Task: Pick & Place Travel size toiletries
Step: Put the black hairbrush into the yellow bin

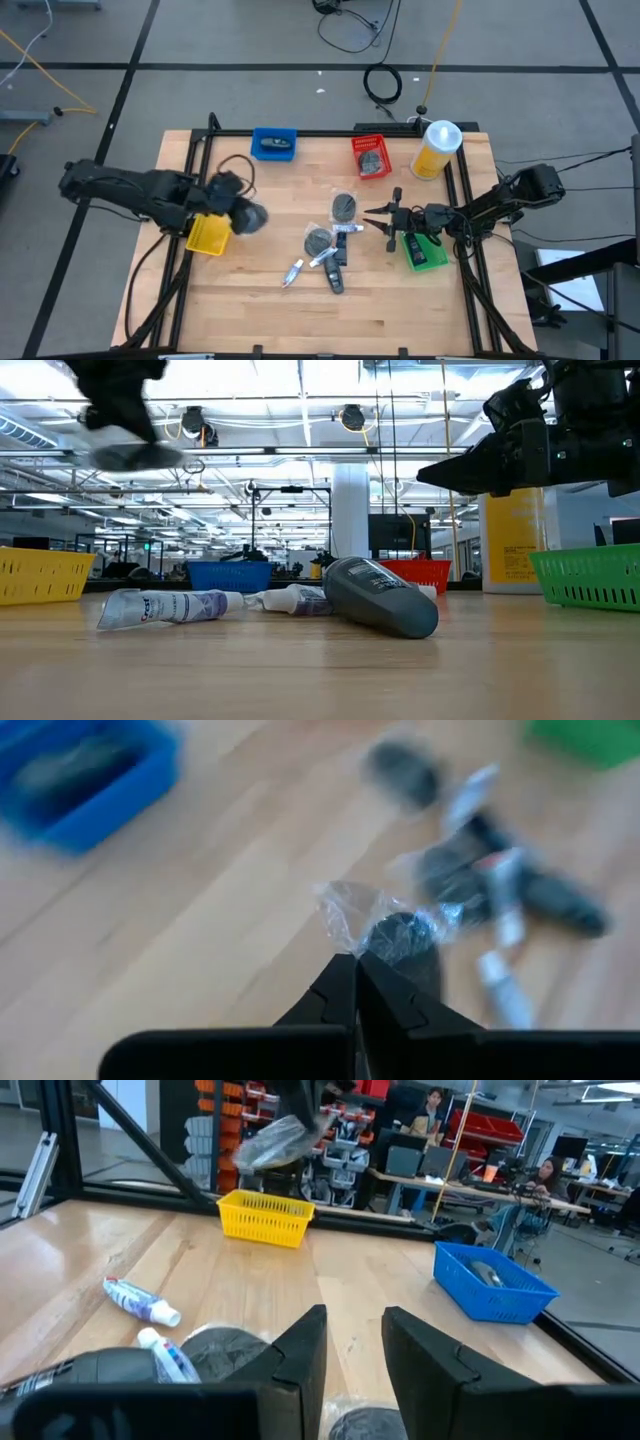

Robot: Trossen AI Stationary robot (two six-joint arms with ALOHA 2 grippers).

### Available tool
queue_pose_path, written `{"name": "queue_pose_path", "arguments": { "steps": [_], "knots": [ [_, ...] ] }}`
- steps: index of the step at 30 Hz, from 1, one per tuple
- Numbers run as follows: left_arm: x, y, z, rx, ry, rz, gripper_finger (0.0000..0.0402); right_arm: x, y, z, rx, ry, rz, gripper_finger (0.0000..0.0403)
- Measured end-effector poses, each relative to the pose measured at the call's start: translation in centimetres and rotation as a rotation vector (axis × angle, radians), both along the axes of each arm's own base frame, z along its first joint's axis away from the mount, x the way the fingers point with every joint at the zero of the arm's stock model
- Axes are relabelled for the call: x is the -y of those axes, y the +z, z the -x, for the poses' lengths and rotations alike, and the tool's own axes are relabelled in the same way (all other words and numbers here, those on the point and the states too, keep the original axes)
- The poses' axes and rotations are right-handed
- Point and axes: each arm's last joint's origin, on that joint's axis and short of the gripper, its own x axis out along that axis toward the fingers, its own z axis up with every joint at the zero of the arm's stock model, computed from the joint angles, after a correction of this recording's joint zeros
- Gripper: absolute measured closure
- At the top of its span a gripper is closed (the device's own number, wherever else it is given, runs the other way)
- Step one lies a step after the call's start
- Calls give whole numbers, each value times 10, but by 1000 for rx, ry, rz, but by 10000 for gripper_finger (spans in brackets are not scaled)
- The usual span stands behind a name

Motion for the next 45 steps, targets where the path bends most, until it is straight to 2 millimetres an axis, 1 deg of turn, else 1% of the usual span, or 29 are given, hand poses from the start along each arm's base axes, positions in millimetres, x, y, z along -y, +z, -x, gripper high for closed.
{"name": "queue_pose_path", "arguments": {
  "steps": [3, 6, 8, 12, 16, 18, 23, 31, 35, 37, 39, 42, 45],
  "knots": [
    [-1, 2, 20, -152, 132, 56, 399, 0, 0, 0, 1, 0, 1, 312],
    [-3, -7, 38, -318, 292, 72, 401, 0, 0, 0, 1, 1, 1, 312],
    [-5, -15, 47, -392, 407, 54, 398, 0, 0, 0, 1, 1, 2, 312],
    [-5, -37, 52, -445, 521, 53, 400, 0, 0, 0, 2, 1, -1, 312],
    [-4, -63, 55, -486, 608, 108, 397, 0, 0, 0, 2, 1, -1, 312],
    [-2, -66, 51, -472, 640, 140, 395, 0, 0, 0, 2, 1, -3, 312],
    [0, -72, 45, -469, 688, 85, 394, 0, 0, 0, 5, 3, -4, 312],
    [5, -85, 30, -571, 702, 16, 394, 0, 0, 0, 5, 4, -4, 312],
    [5, -90, 24, -606, 709, 12, 390, 0, 1, 0, 6, 4, -5, 312],
    [3, -91, 22, -620, 696, 7, 378, 0, 1, 0, 7, 4, -5, 312],
    [2, -92, 22, -628, 688, 7, 357, 0, 1, 0, 7, 4, -5, 312],
    [1, -92, 22, -640, 679, 15, 312, 0, 1, 0, 7, 4, -5, 312],
    [1, -91, 20, -610, 665, 34, 266, 0, 1, 0, 7, 4, -5, 312]
  ]
}}
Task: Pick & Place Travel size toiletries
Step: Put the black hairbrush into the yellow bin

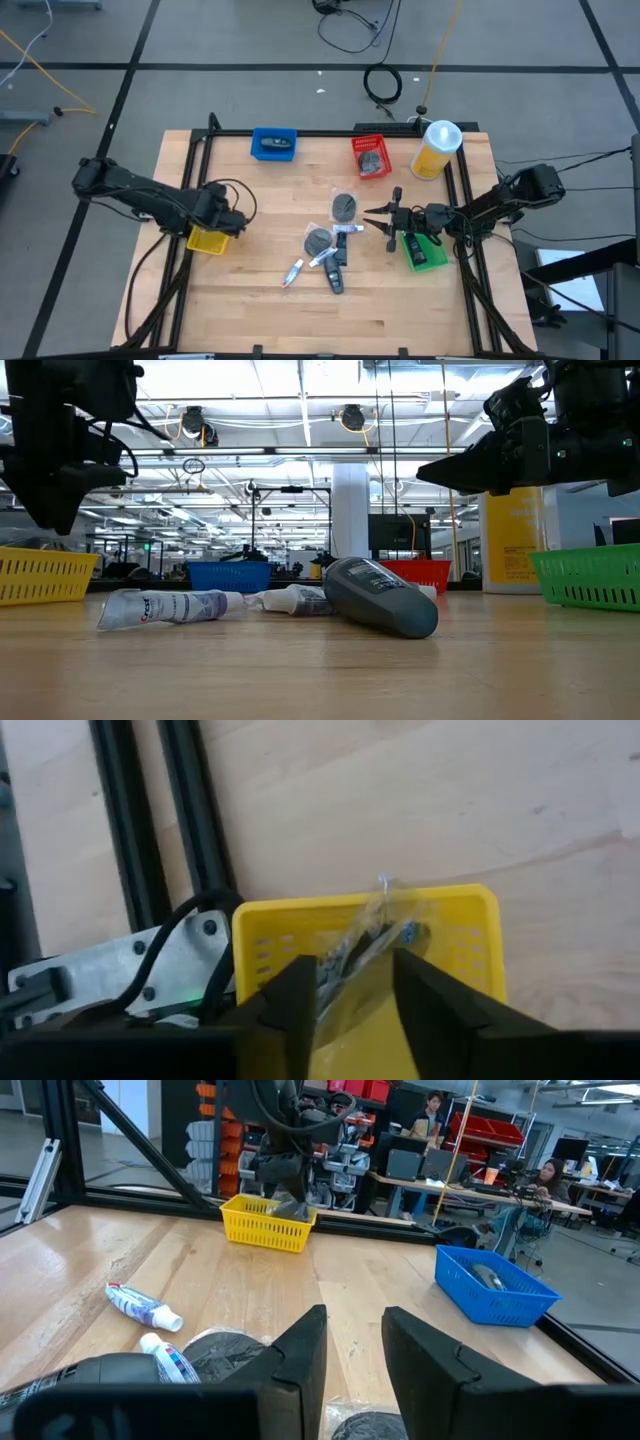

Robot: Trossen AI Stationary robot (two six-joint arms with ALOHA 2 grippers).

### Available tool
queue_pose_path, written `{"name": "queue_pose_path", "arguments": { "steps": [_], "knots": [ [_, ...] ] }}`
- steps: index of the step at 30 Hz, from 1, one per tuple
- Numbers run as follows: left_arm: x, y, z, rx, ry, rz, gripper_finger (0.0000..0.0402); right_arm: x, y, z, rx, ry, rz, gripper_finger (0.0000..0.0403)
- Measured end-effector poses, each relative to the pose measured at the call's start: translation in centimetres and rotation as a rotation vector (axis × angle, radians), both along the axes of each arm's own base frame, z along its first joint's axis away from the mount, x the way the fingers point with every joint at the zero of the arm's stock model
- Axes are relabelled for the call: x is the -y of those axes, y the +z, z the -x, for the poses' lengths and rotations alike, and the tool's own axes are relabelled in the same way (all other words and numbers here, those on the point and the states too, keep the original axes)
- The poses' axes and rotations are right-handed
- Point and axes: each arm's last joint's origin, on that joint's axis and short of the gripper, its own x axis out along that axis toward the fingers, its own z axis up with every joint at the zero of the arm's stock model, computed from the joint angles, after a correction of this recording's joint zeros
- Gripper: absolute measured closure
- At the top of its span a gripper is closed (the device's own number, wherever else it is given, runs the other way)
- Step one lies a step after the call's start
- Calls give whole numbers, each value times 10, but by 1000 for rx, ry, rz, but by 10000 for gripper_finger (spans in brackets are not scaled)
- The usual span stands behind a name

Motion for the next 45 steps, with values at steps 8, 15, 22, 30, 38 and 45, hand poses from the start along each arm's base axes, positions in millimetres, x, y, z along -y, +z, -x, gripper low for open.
{"name": "queue_pose_path", "arguments": {
  "steps": [8, 15, 22, 30, 38, 45],
  "knots": [
    [5, 21, -13, 65, -139, 92, 224, 0, 0, 0, 3, 0, 0, 312],
    [15, 2, -30, -60, -213, 303, 315, 0, 0, 0, 2, 0, 0, 312],
    [9, -23, -45, -220, -189, 317, 390, 0, 0, 0, 3, 0, -1, 312],
    [-2, -41, -59, -264, -211, 326, 399, 0, 0, 0, 3, 0, 0, 312],
    [-14, -43, -66, -216, -272, 241, 399, 0, 0, 0, 2, 0, 0, 312],
    [-19, -43, -66, -243, -328, 180, 388, 0, 0, 0, 2, 0, -1, 312]
  ]
}}
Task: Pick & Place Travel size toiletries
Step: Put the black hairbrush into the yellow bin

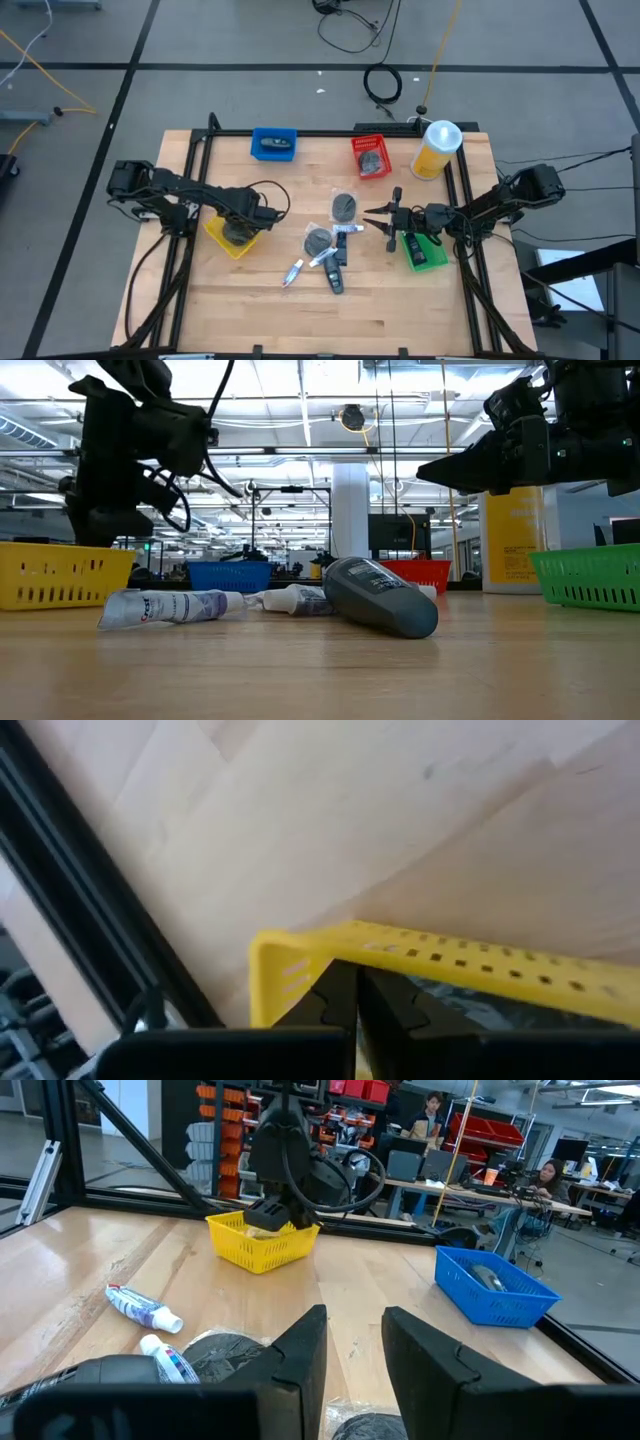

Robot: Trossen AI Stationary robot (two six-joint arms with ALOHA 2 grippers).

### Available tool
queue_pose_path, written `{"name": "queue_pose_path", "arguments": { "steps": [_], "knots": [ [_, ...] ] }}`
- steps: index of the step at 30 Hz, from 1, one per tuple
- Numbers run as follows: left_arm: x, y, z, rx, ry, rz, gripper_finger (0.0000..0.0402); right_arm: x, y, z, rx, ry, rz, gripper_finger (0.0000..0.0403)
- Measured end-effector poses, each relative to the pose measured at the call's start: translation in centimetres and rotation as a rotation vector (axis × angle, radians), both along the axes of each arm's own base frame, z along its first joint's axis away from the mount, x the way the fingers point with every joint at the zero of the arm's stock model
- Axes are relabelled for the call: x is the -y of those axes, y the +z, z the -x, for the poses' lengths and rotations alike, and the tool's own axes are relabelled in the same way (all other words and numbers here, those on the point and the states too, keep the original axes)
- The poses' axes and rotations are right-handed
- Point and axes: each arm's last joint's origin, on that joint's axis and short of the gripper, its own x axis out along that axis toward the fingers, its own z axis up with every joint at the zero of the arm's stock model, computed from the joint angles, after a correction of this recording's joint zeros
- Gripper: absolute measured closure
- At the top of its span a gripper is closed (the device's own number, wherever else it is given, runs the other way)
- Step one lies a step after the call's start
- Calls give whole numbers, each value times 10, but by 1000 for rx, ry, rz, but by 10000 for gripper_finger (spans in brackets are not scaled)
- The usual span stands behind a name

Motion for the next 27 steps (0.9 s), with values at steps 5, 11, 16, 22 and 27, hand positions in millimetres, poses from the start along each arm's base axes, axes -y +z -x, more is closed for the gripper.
{"name": "queue_pose_path", "arguments": {
  "steps": [5, 11, 16, 22, 27],
  "knots": [
    [1, 1, 2, -16, 49, 24, 399, 0, 0, 0, 0, 0, 0, 312],
    [1, -4, -1, 19, -28, 25, 393, 0, 0, 0, 0, 1, 0, 312],
    [-5, -3, -2, -19, -218, -147, 398, 0, 0, 0, -1, 1, 0, 312],
    [-3, -4, -20, 68, -450, -242, 396, 0, 0, 0, 0, 0, 0, 312],
    [14, -6, -33, 172, -621, -172, 395, 0, 0, 0, 0, 1, 0, 312]
  ]
}}
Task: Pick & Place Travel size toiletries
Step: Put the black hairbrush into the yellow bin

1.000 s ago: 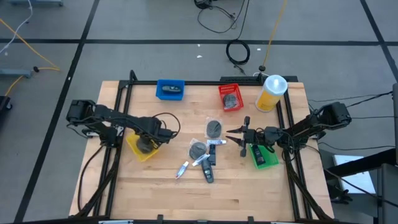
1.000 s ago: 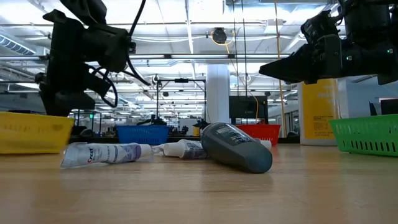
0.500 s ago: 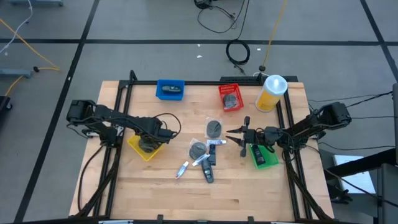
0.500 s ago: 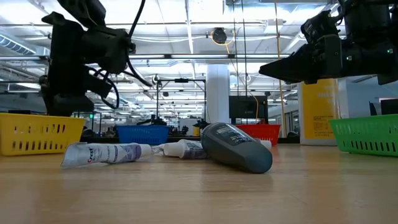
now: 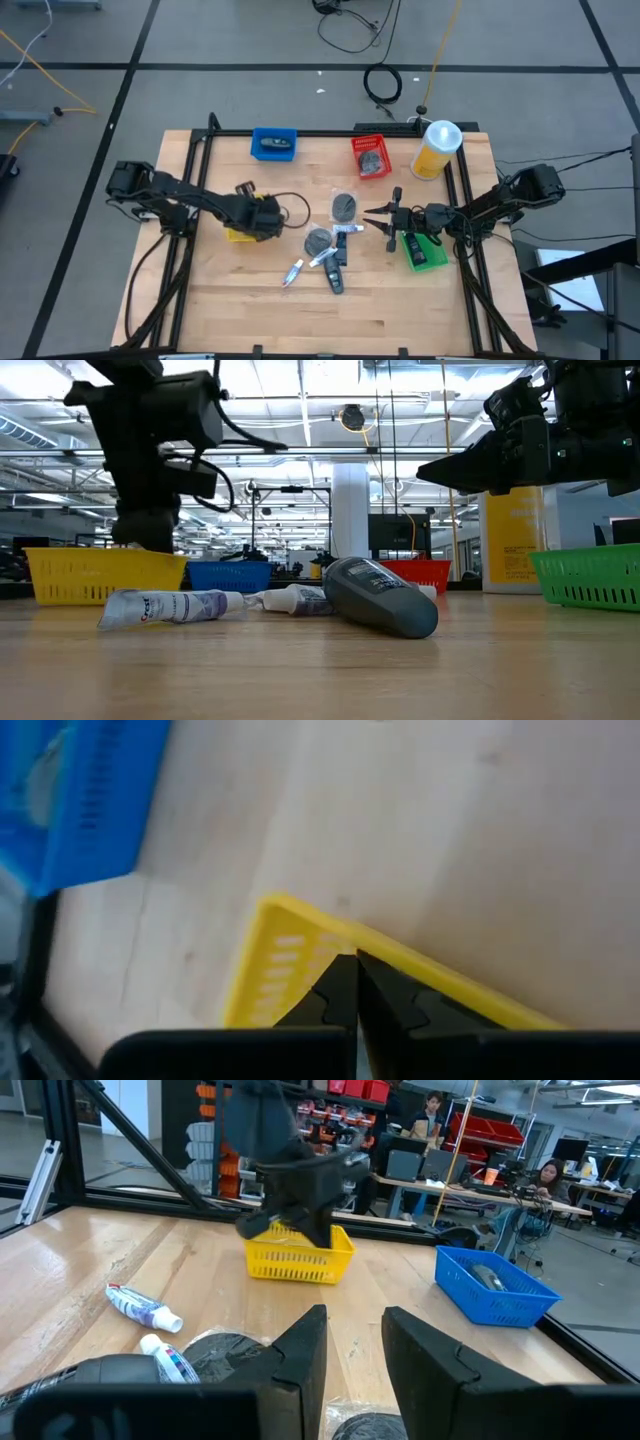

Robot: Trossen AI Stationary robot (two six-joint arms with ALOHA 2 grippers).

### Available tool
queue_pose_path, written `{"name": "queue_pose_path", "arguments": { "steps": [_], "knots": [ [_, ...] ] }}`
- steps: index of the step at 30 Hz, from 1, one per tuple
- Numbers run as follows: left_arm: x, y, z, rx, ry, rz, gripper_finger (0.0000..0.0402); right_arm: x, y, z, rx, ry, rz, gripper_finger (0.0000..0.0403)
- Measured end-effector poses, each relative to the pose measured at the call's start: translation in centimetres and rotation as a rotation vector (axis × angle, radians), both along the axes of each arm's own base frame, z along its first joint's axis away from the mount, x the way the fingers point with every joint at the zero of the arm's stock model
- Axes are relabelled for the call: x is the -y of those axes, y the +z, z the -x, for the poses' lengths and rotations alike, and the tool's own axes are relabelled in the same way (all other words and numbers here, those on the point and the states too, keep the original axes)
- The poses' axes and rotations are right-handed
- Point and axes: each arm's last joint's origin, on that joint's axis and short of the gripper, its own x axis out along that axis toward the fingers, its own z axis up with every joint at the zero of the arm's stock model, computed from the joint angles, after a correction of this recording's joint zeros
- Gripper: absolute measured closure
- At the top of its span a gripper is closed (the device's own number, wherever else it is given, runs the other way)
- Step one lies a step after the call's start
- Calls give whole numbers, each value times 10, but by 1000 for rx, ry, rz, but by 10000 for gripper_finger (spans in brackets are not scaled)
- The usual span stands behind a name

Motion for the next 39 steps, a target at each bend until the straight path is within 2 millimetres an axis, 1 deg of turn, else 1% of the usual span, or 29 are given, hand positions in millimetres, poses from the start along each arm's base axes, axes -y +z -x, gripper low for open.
{"name": "queue_pose_path", "arguments": {
  "steps": [2, 5, 9, 12, 15, 19, 23, 29, 35, 39],
  "knots": [
    [7, 2, 1, -11, -26, 6, 393, 0, 0, 0, 0, 0, 0, 312],
    [12, 10, 3, -9, 12, 5, 398, 0, 0, 0, 0, 0, 0, 312],
    [10, 20, 11, 13, 126, 13, 395, 0, 0, 0, 0, 0, -1, 312],
    [7, 21, 13, 22, 192, 72, 391, 0, 0, 0, 1, 0, -8, 312],
    [4, 18, 16, 23, 254, 130, 392, 0, 0, 0, 0, 0, -12, 312],
    [-4, 6, 25, -19, 344, 175, 399, 0, -1, 0, -5, 0, -11, 312],
    [-12, -5, 36, -68, 399, 187, 389, 0, -1, 0, -6, 0, -11, 312],
    [-16, -11, 43, -103, 420, 191, 399, 0, -1, 0, -5, 0, -11, 312],
    [-15, -11, 47, -151, 406, 178, 386, 0, -1, 0, -6, 0, -10, 312],
    [-14, -10, 48, -171, 369, 161, 394, 0, -1, 0, -6, 0, -10, 312]
  ]
}}
